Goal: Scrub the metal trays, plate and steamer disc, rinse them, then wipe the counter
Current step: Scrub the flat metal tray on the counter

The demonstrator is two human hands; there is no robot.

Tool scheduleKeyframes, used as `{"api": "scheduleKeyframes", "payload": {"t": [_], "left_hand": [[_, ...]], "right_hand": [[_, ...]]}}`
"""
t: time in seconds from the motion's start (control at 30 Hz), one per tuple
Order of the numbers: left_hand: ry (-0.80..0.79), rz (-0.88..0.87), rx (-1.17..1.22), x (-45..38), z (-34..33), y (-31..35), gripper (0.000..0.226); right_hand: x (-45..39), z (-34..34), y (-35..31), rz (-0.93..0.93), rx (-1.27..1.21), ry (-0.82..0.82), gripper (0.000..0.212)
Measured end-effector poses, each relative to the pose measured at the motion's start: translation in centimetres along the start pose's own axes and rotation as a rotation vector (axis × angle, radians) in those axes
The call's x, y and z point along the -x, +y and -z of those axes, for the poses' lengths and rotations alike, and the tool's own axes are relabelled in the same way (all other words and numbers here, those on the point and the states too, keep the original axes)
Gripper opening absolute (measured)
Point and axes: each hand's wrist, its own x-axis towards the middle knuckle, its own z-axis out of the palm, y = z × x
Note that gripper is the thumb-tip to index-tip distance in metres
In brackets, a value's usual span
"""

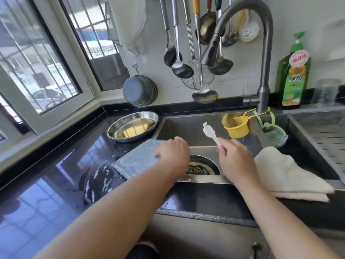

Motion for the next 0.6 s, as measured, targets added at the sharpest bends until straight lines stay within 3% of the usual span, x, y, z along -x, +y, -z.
{"api": "scheduleKeyframes", "payload": {"t": [0.1,0.23,0.43,0.5,0.6], "left_hand": [[0.242,-0.055,-0.001,0.7,2.2,-3.8,0.037],[0.443,0.064,0.257,2.7,5.3,-10.1,0.028],[0.716,0.514,1.07,3.3,3.5,-18.7,0.02],[0.723,0.67,1.33,3.3,2.1,-21.0,0.019],[0.458,0.84,1.473,3.4,-1.5,-23.1,0.023]], "right_hand": [[0.1,0.2,-0.1,-0.002,0.006,-0.03,0.03],[0.2,0.5,-0.7,-0.012,0.044,-0.089,0.029],[0.5,0.5,-1.4,0.014,0.132,-0.162,0.029],[0.5,0.5,-1.6,0.008,0.154,-0.172,0.03],[0.5,0.4,-1.9,-0.012,0.173,-0.173,0.03]]}}
